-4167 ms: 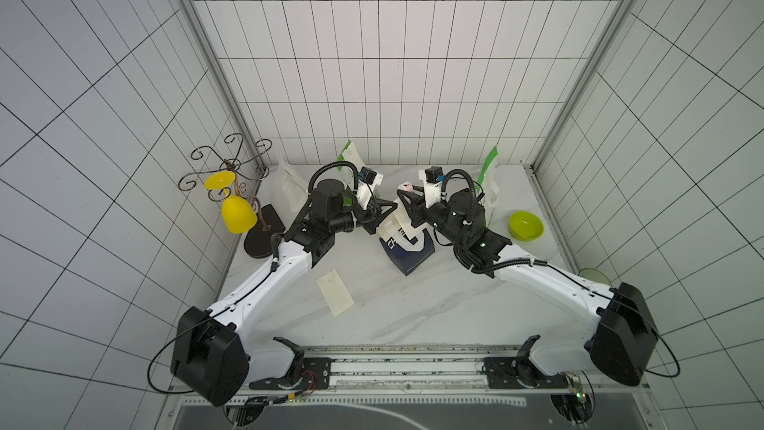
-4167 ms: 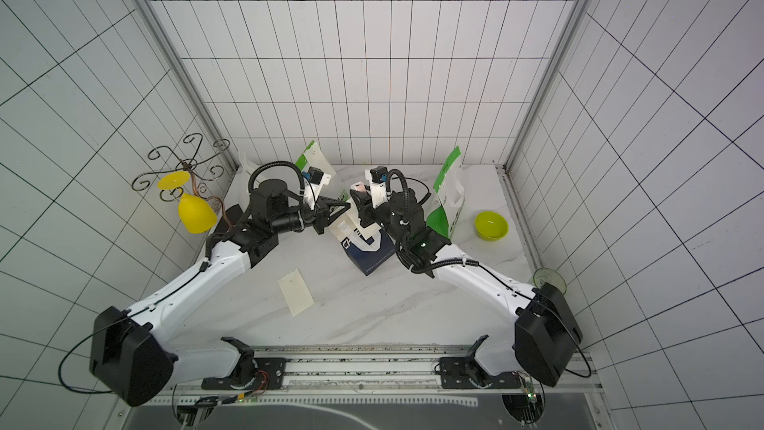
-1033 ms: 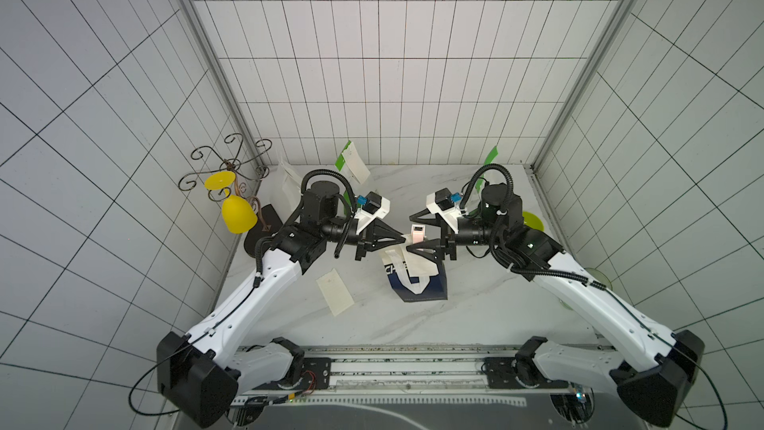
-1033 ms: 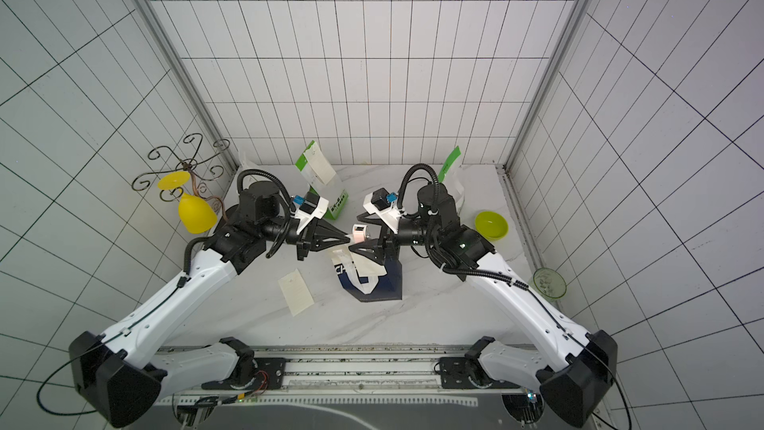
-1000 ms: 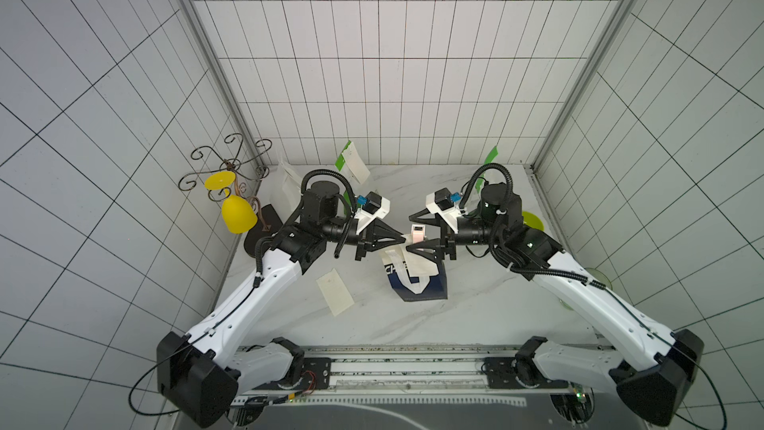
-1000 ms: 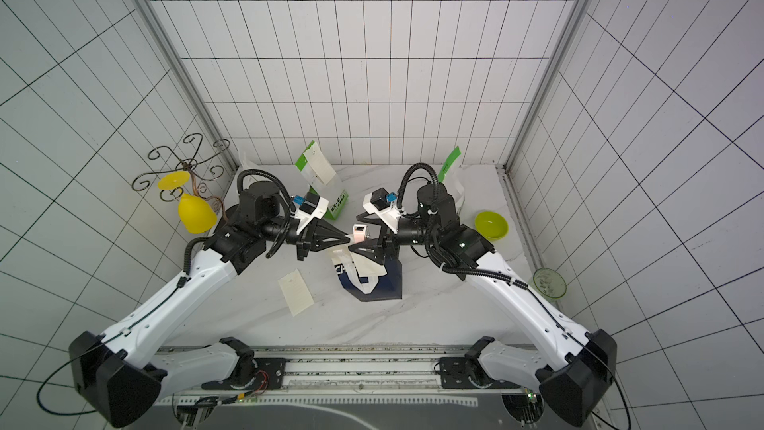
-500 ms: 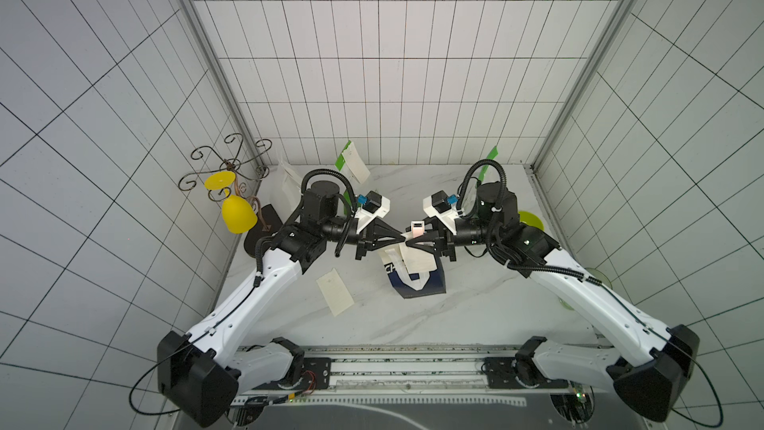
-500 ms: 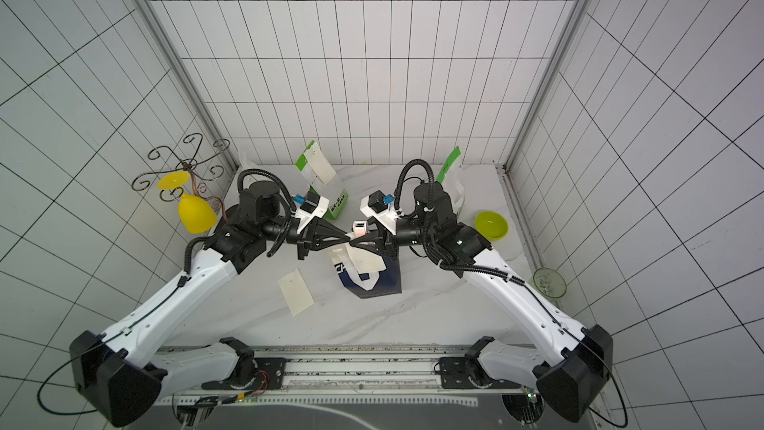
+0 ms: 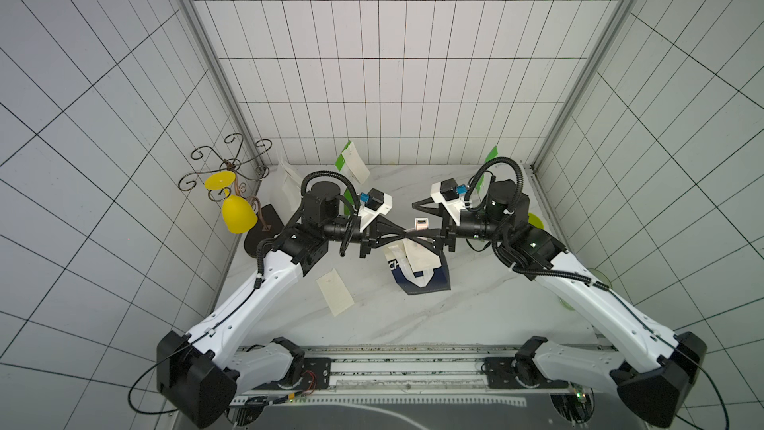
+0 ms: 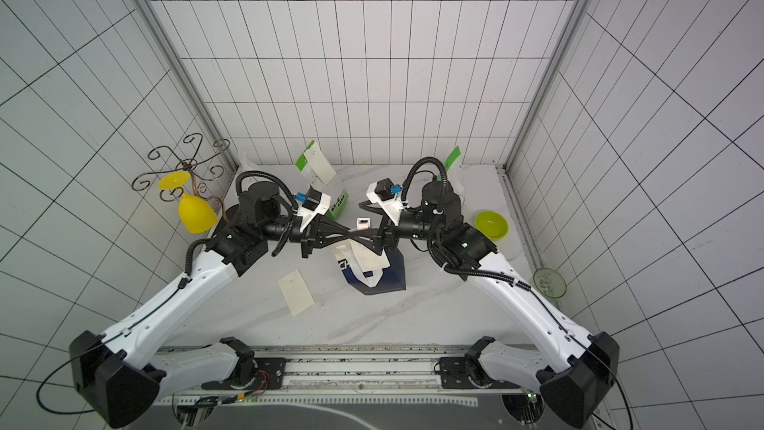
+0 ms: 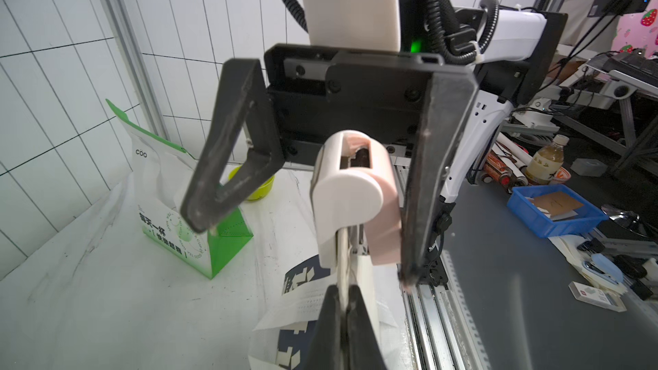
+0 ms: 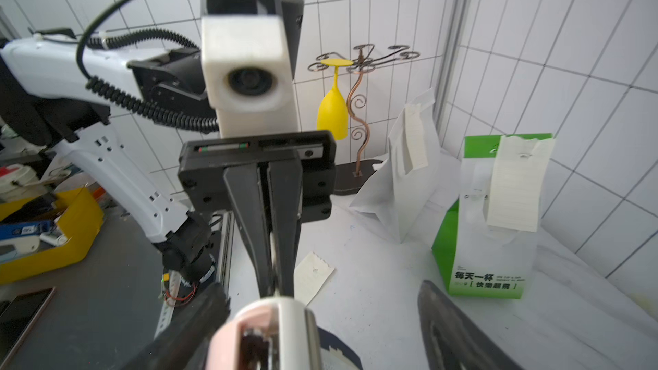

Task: Staple the receipts to the bags
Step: Staple the receipt to the takeout bag, then pick up the stapler from the takeout bag, then place the takeout bag at the center of the board.

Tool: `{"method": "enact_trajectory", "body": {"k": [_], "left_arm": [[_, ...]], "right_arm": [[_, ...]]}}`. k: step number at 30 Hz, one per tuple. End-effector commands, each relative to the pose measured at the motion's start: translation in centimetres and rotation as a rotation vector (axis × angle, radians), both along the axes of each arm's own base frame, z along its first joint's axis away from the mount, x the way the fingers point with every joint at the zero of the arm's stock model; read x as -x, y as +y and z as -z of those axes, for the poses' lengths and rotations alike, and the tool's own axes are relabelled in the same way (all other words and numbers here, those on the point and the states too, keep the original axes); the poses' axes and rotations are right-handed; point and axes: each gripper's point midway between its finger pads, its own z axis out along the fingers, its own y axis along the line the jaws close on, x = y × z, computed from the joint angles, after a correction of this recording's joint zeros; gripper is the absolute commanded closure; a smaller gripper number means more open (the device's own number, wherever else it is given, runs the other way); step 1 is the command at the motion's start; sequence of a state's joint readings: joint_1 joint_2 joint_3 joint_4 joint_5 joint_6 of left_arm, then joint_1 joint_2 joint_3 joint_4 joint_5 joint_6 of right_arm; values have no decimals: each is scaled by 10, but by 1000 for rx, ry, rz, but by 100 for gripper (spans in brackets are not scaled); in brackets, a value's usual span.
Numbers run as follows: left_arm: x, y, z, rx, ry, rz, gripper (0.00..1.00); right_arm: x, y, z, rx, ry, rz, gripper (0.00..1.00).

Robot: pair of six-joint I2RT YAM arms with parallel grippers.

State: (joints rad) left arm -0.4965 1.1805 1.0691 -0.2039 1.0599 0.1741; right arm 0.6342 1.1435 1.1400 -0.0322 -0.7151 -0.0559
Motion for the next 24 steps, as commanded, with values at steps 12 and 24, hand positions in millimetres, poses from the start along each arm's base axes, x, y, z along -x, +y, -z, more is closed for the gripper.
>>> {"method": "enact_trajectory", "body": {"k": [12, 24], "left_arm": [[-56, -1, -10, -1, 9, -370, 100], [-64, -4, -2, -21, 29, -391, 100]], "right_arm": [[-48, -28, -29, -195, -16, 544, 25], [-59, -6, 3, -94, 0, 593, 45]]}}
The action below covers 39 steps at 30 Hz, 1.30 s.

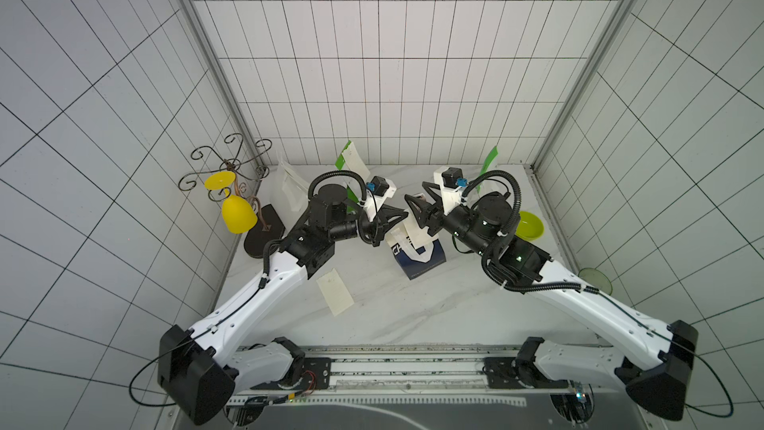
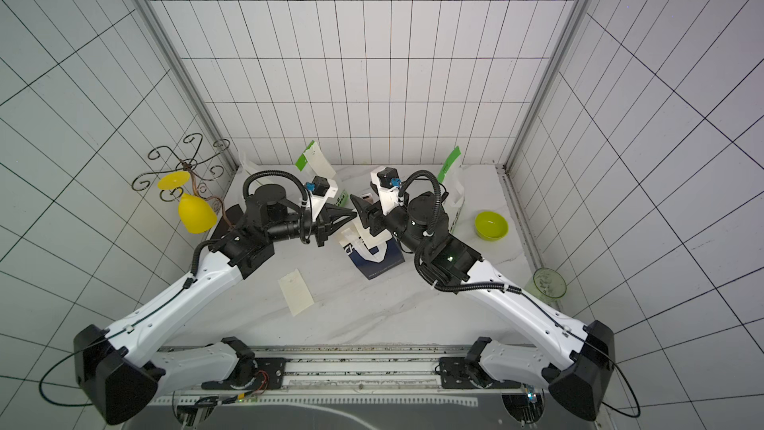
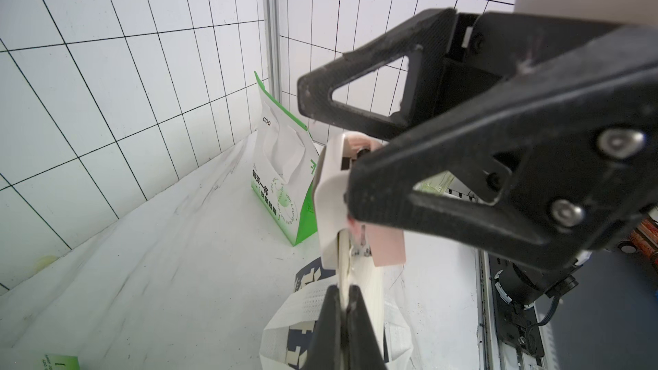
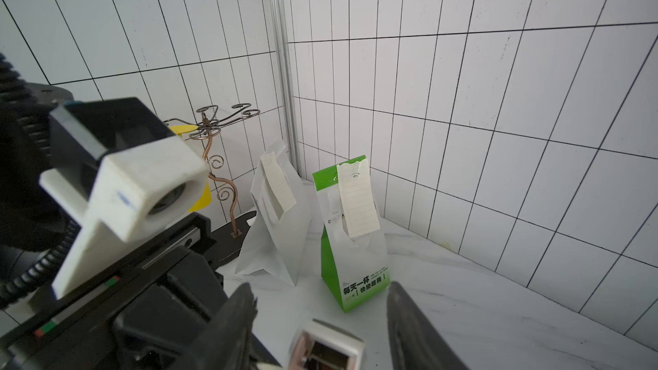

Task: Staple the receipts to the bags
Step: Place the takeout bag at the center of the board.

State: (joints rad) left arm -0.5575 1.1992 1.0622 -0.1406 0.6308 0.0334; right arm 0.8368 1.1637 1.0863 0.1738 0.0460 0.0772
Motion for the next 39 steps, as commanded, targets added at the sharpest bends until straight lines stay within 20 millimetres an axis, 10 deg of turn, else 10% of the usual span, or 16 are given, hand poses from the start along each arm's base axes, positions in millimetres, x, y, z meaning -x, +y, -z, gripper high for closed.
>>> {"method": "enact_trajectory", "body": {"k": [1, 9, 15, 26, 34, 39], "left_arm": [[-5, -2, -13, 22, -23, -16, 100], [-7, -2, -14, 28, -18, -18, 100], [-6, -3, -15, 31, -15, -16, 100], [-17, -6, -1, 14, 30, -37, 100], [-50, -8, -2, 7, 15, -150, 100], [-107, 2, -4, 9, 7, -293, 100]], "right_arm": [[-2, 2, 16, 28, 12, 29, 48], [-12, 5, 34, 86, 42, 73, 55], [-15, 7, 39, 90, 44, 82, 80], [-35, -18, -7, -72, -32, 268, 100], [-25, -53, -31, -142, -67, 328, 100], [-17, -82, -17, -135, -43, 375, 100]]}}
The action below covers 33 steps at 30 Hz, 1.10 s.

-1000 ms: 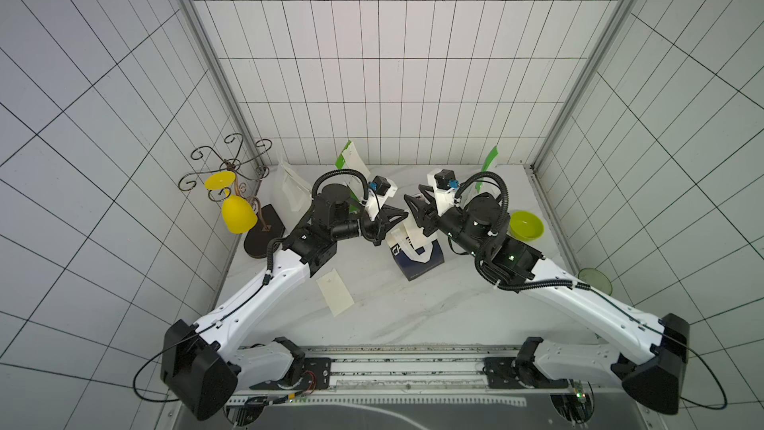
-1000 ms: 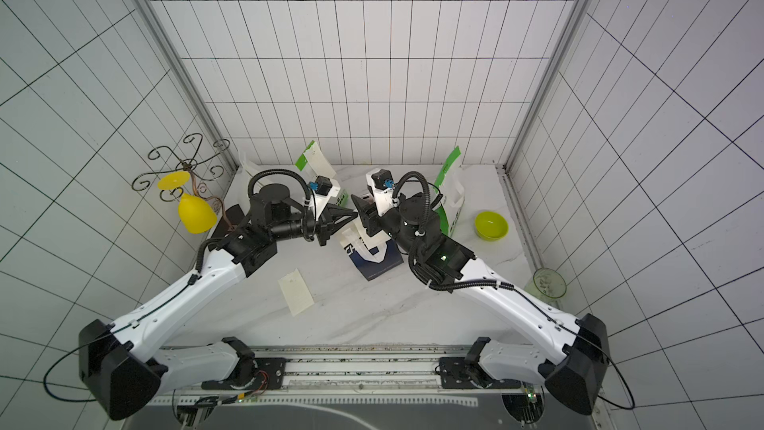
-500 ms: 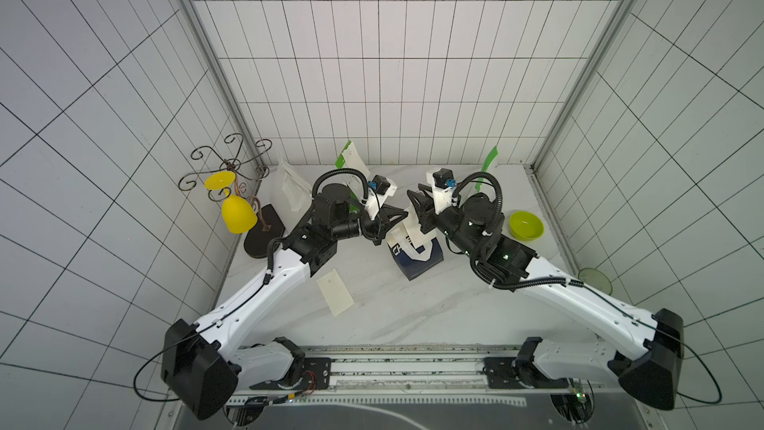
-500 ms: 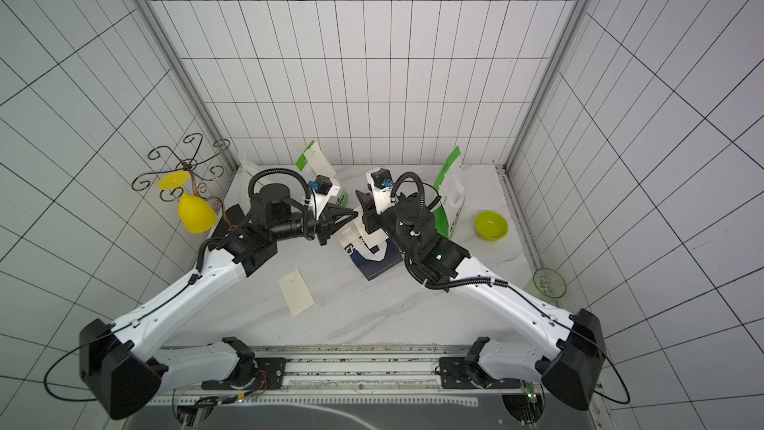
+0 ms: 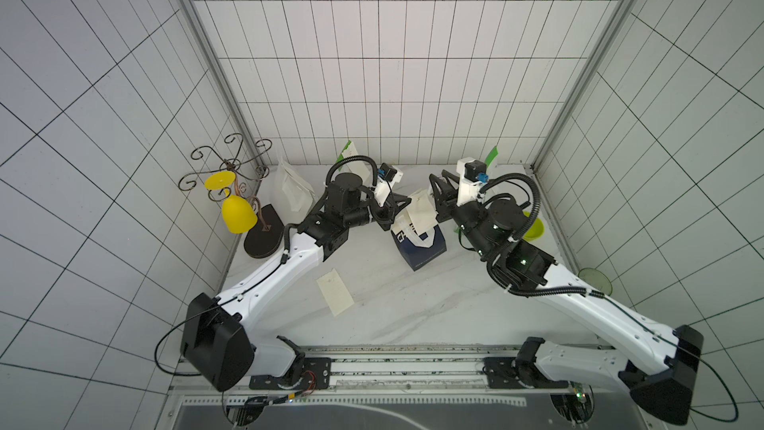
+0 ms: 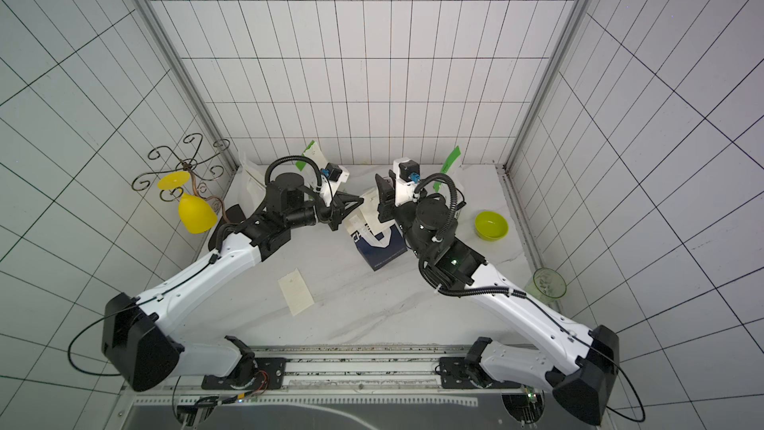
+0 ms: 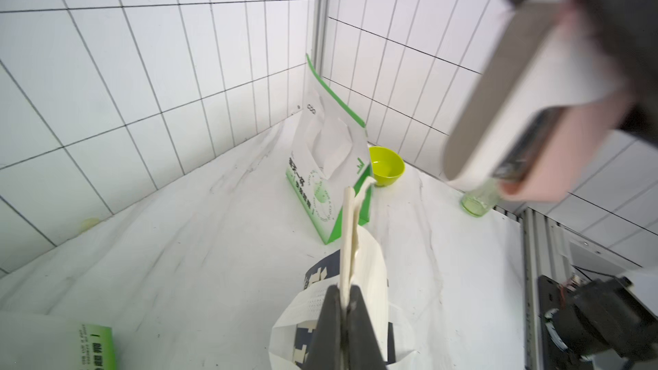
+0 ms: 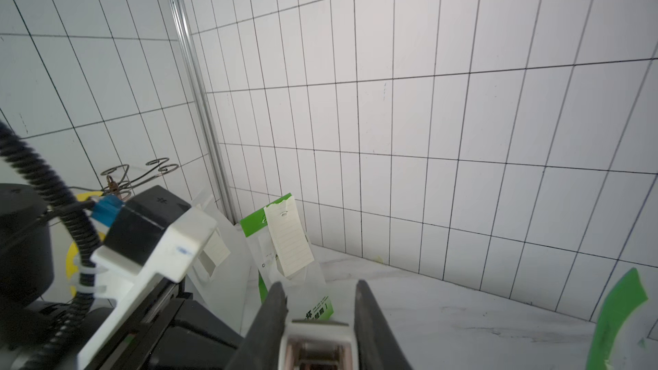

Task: Staple the receipts to the bags
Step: Place the takeout bag at the center of the board, then place the stapler at the center of the board.

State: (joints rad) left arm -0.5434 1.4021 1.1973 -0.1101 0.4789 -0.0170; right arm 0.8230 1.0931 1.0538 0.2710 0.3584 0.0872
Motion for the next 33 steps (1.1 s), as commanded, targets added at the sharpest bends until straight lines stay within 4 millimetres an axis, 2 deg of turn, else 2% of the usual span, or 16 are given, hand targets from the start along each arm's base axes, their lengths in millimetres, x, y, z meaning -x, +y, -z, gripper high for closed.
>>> {"method": "enact_trajectory", "body": {"k": [1, 4, 9, 14, 18, 25, 33], "left_arm": [[-49, 16, -18, 42, -54, -151, 100], [-76, 15, -15, 58, -65, -191, 100], [-117, 2, -10, 81, -60, -224, 100], [-148, -7, -4, 45, -60, -270, 100], [-160, -18, 0, 2, -41, -264, 100], [-171, -45, 23, -142, 0, -271, 100], [-184, -55, 47, -250, 54, -325, 100]], "right_arm": [[4, -23, 20, -14, 32, 57, 100], [9, -36, 28, -5, 46, 79, 100], [14, -49, 44, 13, 83, 103, 100], [19, -58, 55, 24, 113, 112, 100], [23, -64, 62, 37, 132, 122, 100], [24, -70, 70, 51, 175, 136, 100], [24, -72, 78, 64, 208, 136, 100]]}}
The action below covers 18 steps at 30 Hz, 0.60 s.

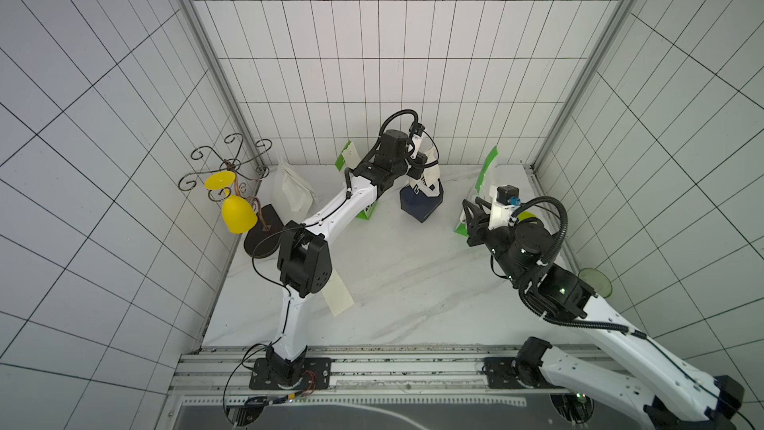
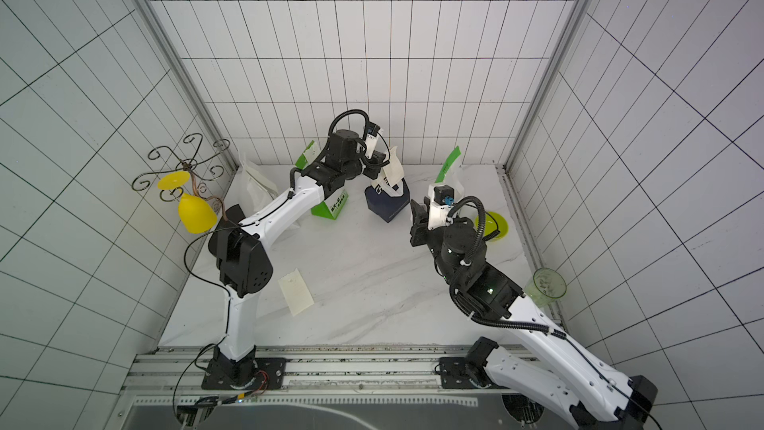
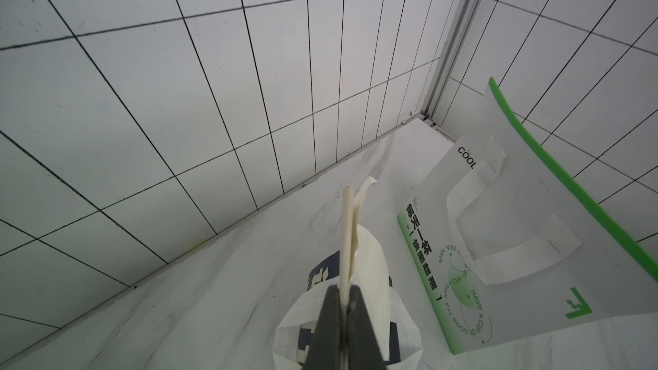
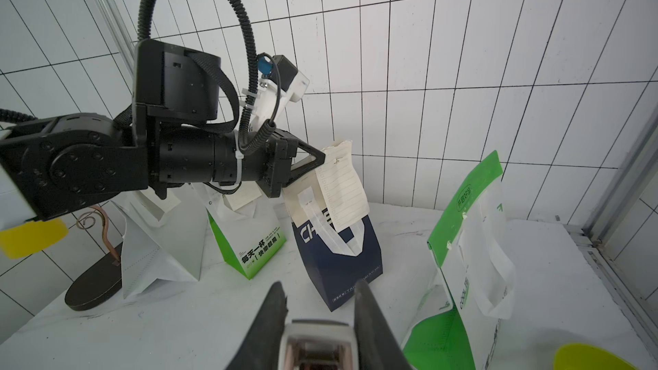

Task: Staple the receipts to the bags
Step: Place the stapler at the center of the board.

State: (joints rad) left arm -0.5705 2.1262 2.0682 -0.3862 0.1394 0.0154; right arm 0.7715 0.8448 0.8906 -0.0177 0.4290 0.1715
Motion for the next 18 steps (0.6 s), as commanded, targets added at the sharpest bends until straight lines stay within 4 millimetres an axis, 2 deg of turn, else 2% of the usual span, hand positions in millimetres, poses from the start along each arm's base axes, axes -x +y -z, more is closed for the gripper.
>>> {"method": "enact_trajectory", "body": {"k": [1, 2, 5, 9, 11, 12, 15, 17, 18], "left_arm": [[-4, 5, 15, -69, 32, -36, 100], [-4, 3, 16, -70, 31, -33, 98], [2, -7, 12, -46, 21, 3, 73], [8, -15, 0, 17, 10, 40, 46], [12, -16, -11, 45, -2, 52, 37], [14, -16, -18, 60, -11, 56, 29], [19, -14, -40, 97, -44, 65, 19], [23, -12, -54, 116, -64, 69, 5], [25, -10, -59, 123, -70, 69, 2]], "right_arm": [[-1, -6, 15, -1, 34, 20, 100], [-1, -6, 15, 0, 36, 20, 100], [-2, -6, 15, 1, 39, 21, 100], [-2, -6, 15, 0, 41, 22, 100], [-3, -6, 15, -2, 45, 20, 100], [-2, -5, 15, -2, 49, 15, 100], [-3, -4, 20, -2, 81, 6, 100], [-3, -3, 28, -2, 128, -8, 100], [-2, -2, 33, -1, 160, -18, 100]]}}
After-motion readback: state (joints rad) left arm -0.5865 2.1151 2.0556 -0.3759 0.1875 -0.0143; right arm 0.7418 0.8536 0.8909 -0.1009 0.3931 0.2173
